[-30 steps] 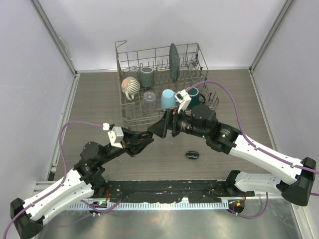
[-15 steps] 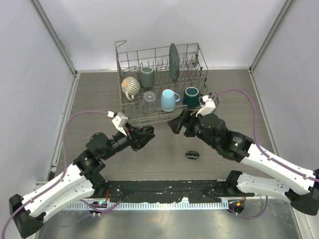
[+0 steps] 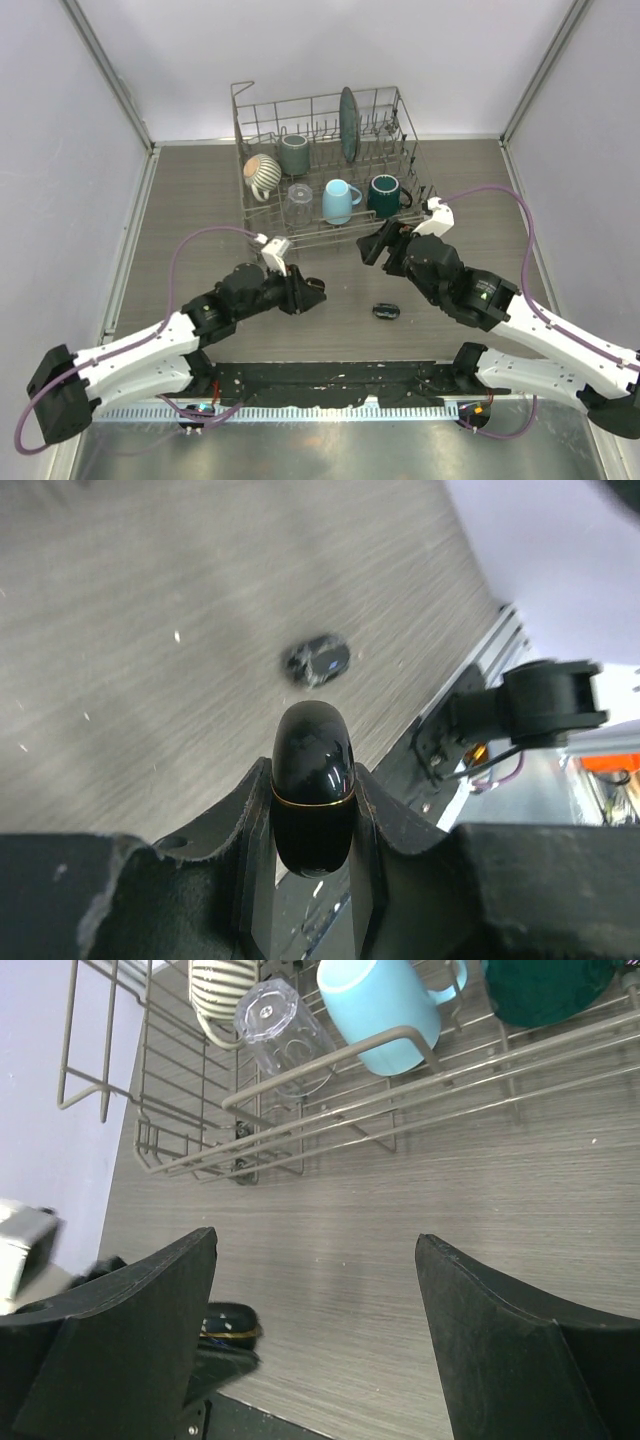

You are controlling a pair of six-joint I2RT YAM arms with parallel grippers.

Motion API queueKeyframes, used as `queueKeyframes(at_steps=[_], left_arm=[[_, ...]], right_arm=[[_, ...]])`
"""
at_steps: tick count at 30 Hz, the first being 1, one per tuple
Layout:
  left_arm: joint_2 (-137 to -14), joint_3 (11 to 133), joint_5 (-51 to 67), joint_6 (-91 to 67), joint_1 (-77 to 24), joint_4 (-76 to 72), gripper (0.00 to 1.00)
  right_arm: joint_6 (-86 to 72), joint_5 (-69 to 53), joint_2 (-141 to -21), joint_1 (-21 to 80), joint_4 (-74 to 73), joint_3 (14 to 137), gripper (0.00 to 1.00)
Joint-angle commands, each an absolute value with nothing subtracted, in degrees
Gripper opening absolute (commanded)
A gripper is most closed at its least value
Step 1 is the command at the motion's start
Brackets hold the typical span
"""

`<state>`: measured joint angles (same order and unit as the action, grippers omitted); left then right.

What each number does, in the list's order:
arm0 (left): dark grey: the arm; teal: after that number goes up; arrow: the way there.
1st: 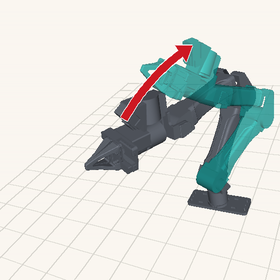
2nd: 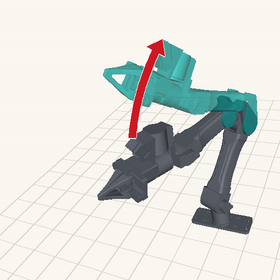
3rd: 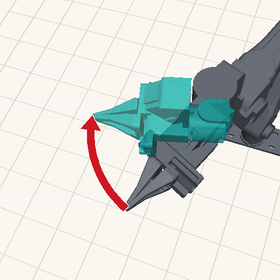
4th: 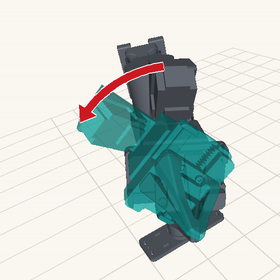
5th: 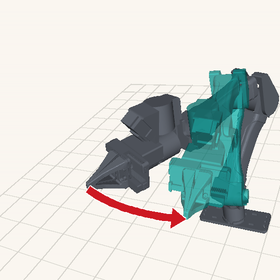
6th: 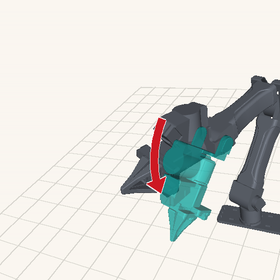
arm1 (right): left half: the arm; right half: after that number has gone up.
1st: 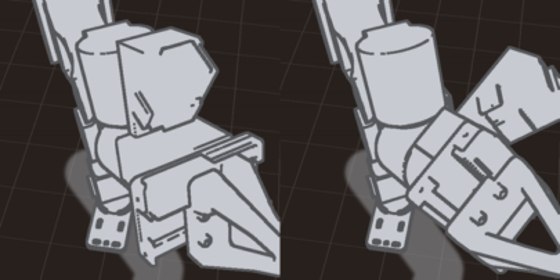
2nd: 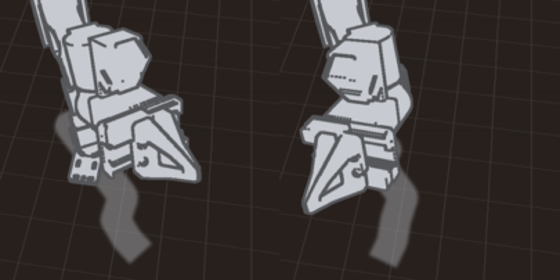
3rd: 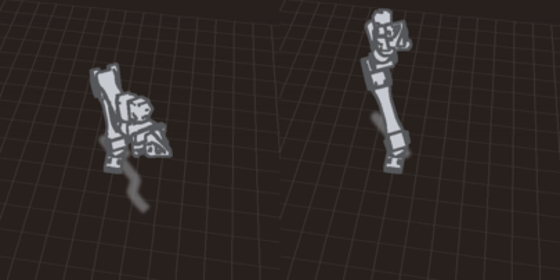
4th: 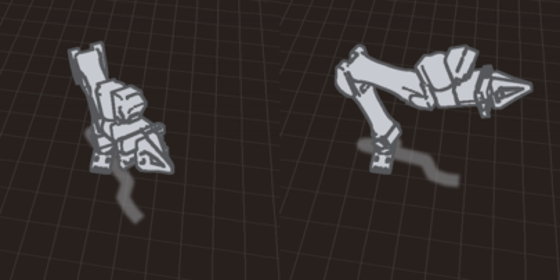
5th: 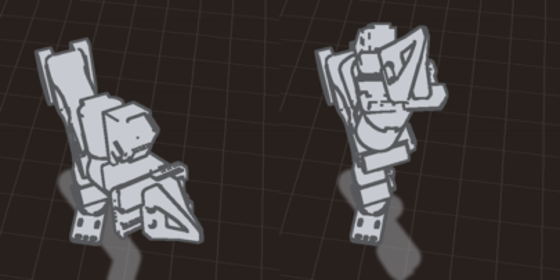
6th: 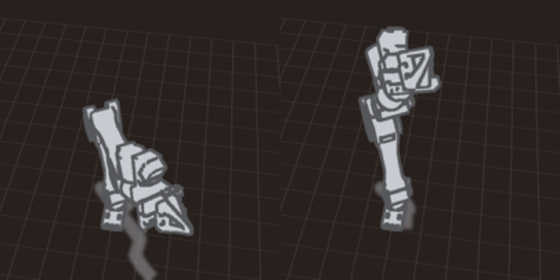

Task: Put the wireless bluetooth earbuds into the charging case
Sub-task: Place the charging case at the center of the board.

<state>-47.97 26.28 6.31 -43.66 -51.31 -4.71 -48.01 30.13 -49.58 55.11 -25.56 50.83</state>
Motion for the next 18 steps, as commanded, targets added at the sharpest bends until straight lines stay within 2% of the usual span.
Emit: queueKeyframes(at_steps=[1, 7, 18], left_arm=[[-55.6, 28.5, 0.5, -48.2, -56.1, -4.3, 0.0], [-67.3, 26.9, -4.1, -54.9, -60.2, -15.1, 0.0], [-79.3, 25.3, -9.1, -62.7, -63.6, -27.2, 0.04]], right_arm=[[-49.5, 35.0, -48.6, 54.8, -25.6, 51.0, 0.86], [-49.4, 35.4, -48.3, 54.9, -26.5, 51.2, 0.86], [-49.7, 36.4, -46.9, 54.8, -27.2, 50.4, 0.86]])
